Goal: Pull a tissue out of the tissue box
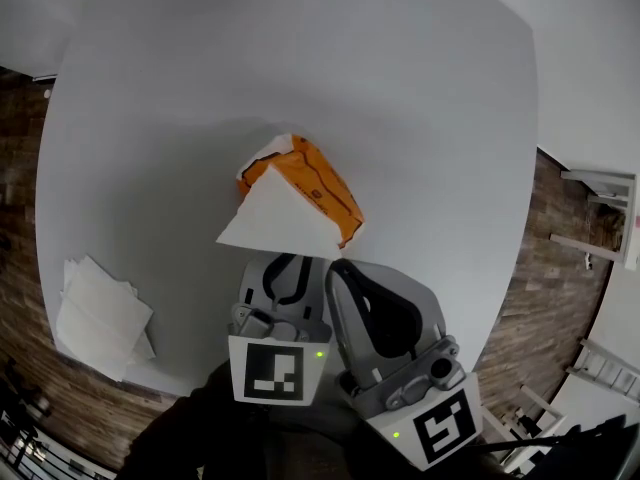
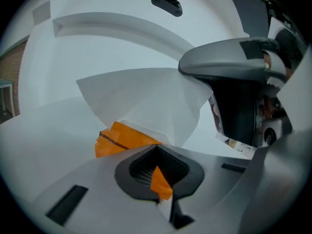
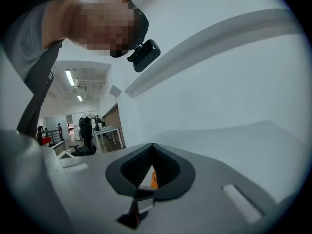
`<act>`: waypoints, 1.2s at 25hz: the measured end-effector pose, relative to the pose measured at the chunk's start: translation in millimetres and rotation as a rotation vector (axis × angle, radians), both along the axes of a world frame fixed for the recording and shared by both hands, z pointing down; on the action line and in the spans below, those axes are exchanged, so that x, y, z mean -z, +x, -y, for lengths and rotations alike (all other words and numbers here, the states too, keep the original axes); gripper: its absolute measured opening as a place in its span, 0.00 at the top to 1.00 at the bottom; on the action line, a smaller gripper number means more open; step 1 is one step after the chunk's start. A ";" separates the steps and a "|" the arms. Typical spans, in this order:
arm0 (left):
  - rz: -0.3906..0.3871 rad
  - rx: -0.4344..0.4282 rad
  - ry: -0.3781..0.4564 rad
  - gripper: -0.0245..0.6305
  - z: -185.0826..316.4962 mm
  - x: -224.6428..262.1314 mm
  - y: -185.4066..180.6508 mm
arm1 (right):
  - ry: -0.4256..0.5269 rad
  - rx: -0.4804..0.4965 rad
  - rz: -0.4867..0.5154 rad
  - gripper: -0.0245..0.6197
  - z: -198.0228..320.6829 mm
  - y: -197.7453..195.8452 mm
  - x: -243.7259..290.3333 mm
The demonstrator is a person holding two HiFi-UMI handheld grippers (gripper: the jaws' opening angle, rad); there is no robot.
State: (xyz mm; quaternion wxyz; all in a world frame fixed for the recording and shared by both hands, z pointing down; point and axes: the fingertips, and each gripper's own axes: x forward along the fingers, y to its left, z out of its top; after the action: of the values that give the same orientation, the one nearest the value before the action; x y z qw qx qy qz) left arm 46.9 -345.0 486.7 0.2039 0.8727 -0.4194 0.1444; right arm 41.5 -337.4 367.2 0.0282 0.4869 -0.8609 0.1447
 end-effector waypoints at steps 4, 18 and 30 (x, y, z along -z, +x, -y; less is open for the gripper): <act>-0.009 0.009 0.000 0.96 -2.4 5.1 -1.7 | 0.021 0.012 0.008 0.96 -6.4 -6.5 12.1; -0.036 0.049 0.012 0.96 -18.0 32.4 -26.1 | 0.083 0.067 0.017 0.96 -35.2 -41.1 51.1; -0.035 0.111 0.067 0.96 -62.0 77.5 -79.6 | 0.150 0.117 0.065 0.96 -66.2 -80.7 91.4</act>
State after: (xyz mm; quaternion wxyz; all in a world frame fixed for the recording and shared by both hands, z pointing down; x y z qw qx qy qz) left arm -32.7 -283.1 409.2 0.1895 0.8568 -0.4682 0.1035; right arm -39.2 -271.2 275.8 -0.0279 0.4316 -0.8967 0.0939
